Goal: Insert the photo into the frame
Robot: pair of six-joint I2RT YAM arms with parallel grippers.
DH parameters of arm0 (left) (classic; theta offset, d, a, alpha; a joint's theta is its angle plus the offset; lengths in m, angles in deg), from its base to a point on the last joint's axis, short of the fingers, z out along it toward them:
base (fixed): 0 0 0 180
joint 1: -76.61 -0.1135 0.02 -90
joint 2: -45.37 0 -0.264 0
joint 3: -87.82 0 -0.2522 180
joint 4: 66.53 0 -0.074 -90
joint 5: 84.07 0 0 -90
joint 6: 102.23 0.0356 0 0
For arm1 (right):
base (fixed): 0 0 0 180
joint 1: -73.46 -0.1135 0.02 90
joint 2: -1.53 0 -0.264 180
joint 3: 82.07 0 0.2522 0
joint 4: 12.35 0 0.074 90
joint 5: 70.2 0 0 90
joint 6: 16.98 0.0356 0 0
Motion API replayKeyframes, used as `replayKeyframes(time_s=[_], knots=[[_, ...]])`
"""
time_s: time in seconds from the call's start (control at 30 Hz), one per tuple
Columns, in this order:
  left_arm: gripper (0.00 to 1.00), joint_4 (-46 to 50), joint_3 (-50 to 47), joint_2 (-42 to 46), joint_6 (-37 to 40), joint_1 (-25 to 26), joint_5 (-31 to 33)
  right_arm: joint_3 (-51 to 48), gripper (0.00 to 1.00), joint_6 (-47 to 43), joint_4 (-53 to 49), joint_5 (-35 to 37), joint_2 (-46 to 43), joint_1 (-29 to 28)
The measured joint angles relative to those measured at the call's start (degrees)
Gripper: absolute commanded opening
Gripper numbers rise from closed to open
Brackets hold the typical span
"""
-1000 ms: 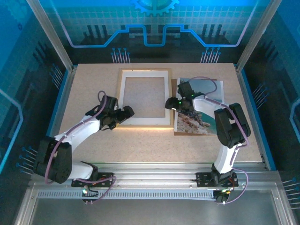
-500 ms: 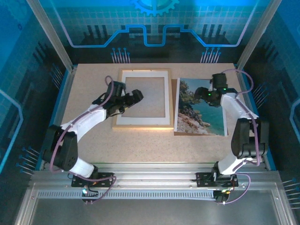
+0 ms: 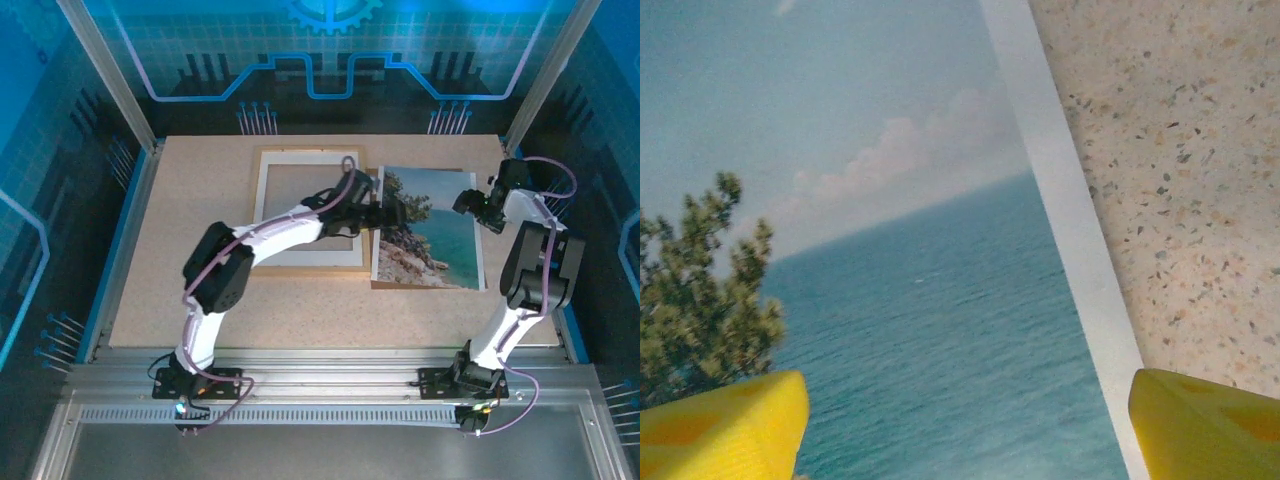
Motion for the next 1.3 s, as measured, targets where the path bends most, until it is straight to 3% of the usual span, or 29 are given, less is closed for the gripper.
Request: replayKeyframes(time_s=[0.2,0.5,1.0,1.3], knots=[[0.99,2.5,9.6,-8.5,-0.2,3.5,-1.4,2.2,0.85,-0.1,0.2,-2.3,4.5,2.2],[0.99,5.3,12.7,-15.6,-1.8,3.8,-1.5,3.8,0.85,-1.5,0.8,-5.2,8.1,2.9],[0.99,6.6,15.7,-17.6,-1.8,3.8,-1.5,2.3,0.84,-1.6,4.8,-10.9,8.6,3.5],[0.99,7.0,16.0,-17.7,-1.8,3.8,-1.5,-0.4,0.83,-1.0,6.1,-14.4,4.0,3.7]])
